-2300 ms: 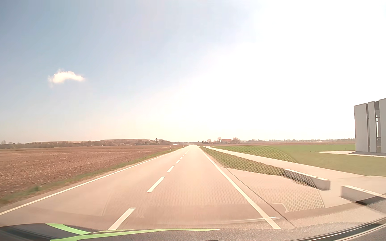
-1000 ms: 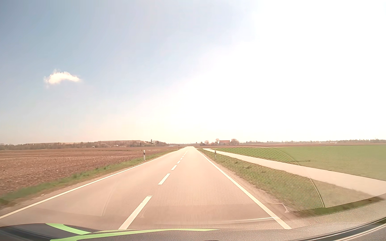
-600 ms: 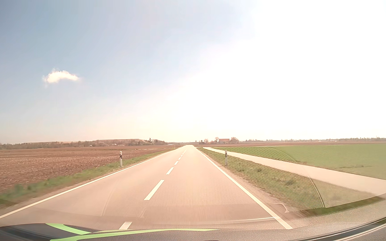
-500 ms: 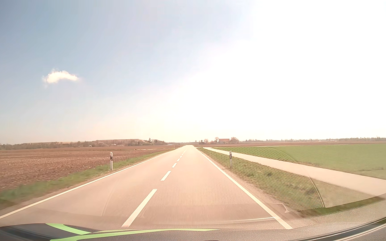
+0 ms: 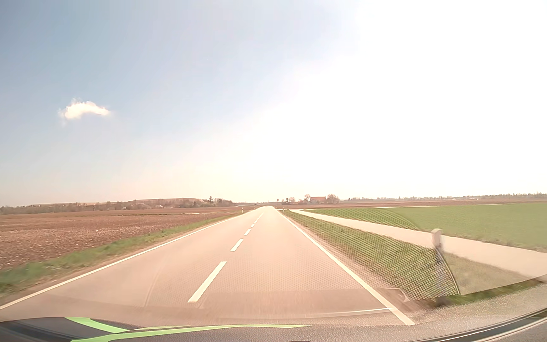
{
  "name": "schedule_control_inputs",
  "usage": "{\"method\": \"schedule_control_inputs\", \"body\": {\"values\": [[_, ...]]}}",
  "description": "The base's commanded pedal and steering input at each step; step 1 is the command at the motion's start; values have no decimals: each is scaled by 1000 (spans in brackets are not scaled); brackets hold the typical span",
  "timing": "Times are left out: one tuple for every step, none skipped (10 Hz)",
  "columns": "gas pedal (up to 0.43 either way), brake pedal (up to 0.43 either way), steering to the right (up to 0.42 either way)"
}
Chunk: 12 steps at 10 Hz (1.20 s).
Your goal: Follow the waypoints while adhering to traffic rules and regulations
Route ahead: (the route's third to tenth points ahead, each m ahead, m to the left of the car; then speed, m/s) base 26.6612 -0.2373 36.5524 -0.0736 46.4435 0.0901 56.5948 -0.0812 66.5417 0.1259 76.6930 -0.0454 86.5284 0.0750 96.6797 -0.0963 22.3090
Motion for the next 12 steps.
{"method": "schedule_control_inputs", "body": {"values": [[268,0,-1],[268,0,-1],[268,0,-2],[268,0,-4],[268,0,-5],[268,0,-6],[268,0,-6],[268,0,-6],[268,0,-5],[268,0,-6],[268,0,-5],[268,0,-5]]}}
